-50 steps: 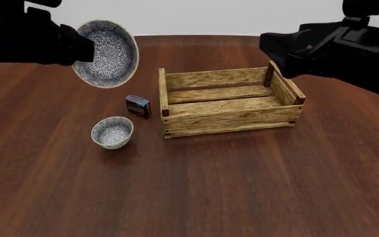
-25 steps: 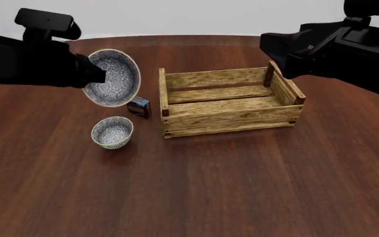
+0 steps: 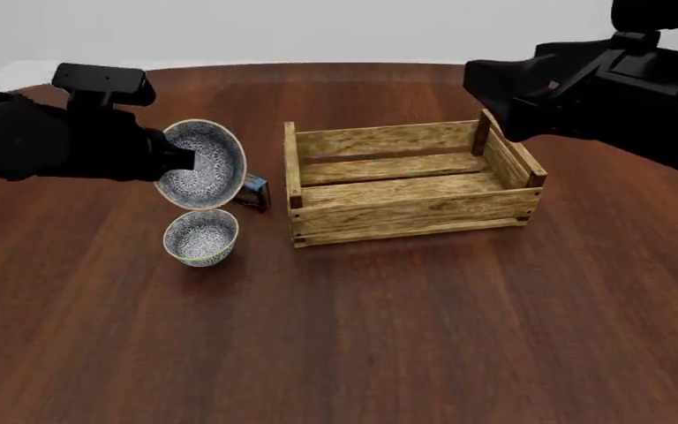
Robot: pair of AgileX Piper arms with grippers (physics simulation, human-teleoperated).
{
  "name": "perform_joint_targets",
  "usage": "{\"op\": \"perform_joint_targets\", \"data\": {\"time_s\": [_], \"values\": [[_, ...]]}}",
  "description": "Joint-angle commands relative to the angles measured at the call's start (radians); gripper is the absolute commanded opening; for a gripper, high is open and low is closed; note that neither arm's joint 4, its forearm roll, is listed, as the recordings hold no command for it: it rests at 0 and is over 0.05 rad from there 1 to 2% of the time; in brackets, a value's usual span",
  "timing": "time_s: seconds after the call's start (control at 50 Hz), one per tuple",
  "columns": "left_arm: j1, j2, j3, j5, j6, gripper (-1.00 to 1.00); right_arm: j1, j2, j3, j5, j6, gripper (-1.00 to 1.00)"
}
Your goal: Stack the right bowl on the left bowl and place them in the tray.
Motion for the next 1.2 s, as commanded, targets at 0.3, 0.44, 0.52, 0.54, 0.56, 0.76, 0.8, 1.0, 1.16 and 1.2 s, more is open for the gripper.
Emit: {"op": "perform_joint_targets", "data": {"time_s": [0.3, 0.44, 0.52, 0.54, 0.56, 0.76, 0.8, 1.0, 1.16, 1.2], "values": [[0.048, 0.092, 0.064, -0.11, -0.023, -1.0, 0.0, 0.01, 0.004, -0.01, -0.003, 1.0], [0.053, 0.113, 0.078, -0.136, -0.032, -1.0, -0.002, 0.016, 0.004, -0.013, -0.004, 1.0], [0.06, 0.128, 0.084, -0.149, -0.03, -1.0, -0.003, 0.017, 0.004, -0.014, -0.004, 1.0], [0.06, 0.128, 0.086, -0.152, -0.032, -1.0, -0.004, 0.017, 0.004, -0.014, -0.004, 1.0], [0.06, 0.128, 0.091, -0.157, -0.031, -1.0, -0.004, 0.018, 0.003, -0.014, -0.004, 1.0], [0.067, 0.157, 0.114, -0.197, -0.029, -1.0, -0.005, 0.021, 0.002, -0.015, -0.004, 1.0], [0.069, 0.167, 0.116, -0.204, -0.033, -1.0, -0.005, 0.024, 0.002, -0.017, -0.005, 1.0], [0.08, 0.197, 0.129, -0.235, -0.035, -1.0, -0.005, 0.026, 0.002, -0.017, -0.007, 1.0], [0.081, 0.218, 0.135, -0.252, -0.037, -1.0, -0.002, 0.03, 0.003, -0.018, -0.009, 1.0], [0.087, 0.224, 0.134, -0.256, -0.032, -1.0, -0.003, 0.031, 0.003, -0.02, -0.009, 1.0]]}}
